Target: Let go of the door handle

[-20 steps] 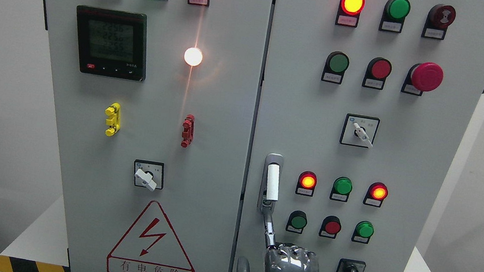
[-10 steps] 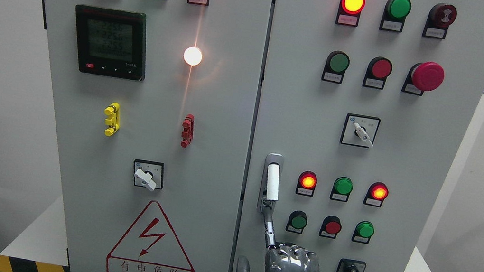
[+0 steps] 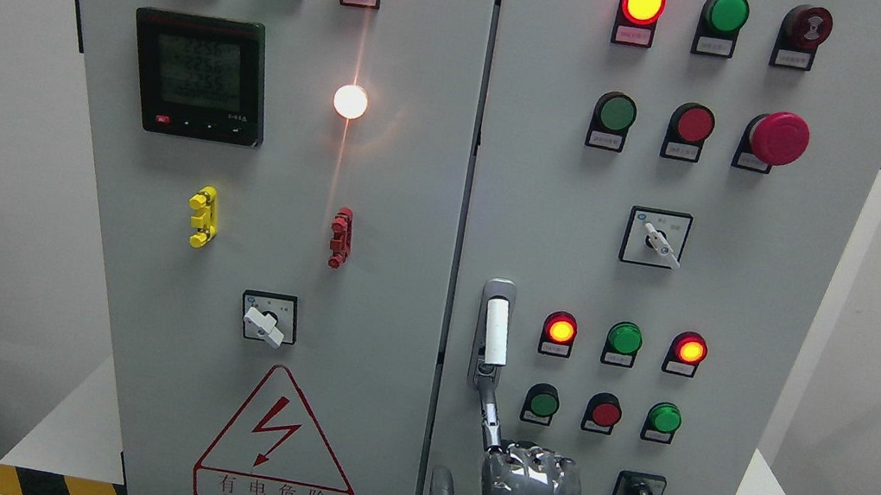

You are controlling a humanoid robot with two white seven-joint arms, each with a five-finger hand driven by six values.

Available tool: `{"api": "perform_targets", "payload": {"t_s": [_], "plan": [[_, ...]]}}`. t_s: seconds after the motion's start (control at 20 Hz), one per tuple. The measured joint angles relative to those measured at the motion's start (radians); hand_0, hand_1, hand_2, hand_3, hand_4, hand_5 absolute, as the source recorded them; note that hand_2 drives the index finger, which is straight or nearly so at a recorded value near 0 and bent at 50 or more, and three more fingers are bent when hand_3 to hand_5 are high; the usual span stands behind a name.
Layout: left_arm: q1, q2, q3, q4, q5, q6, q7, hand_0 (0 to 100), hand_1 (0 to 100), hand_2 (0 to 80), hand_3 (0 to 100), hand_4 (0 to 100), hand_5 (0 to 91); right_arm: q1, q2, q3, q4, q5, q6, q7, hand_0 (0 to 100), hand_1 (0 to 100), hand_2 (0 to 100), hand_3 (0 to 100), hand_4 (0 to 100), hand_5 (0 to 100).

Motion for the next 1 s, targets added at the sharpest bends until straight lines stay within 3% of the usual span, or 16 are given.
{"api": "perform_targets", "payload": {"t_s": [1.0], "plan": [[0.0, 0.0, 0.0, 0.0, 0.0, 0.0, 0.0, 12, 56, 0.0, 0, 0, 0.0, 0.003, 0.0, 0.003, 0.005, -0.001, -0.002, -0.017, 45, 34, 18, 100, 99, 100]]}}
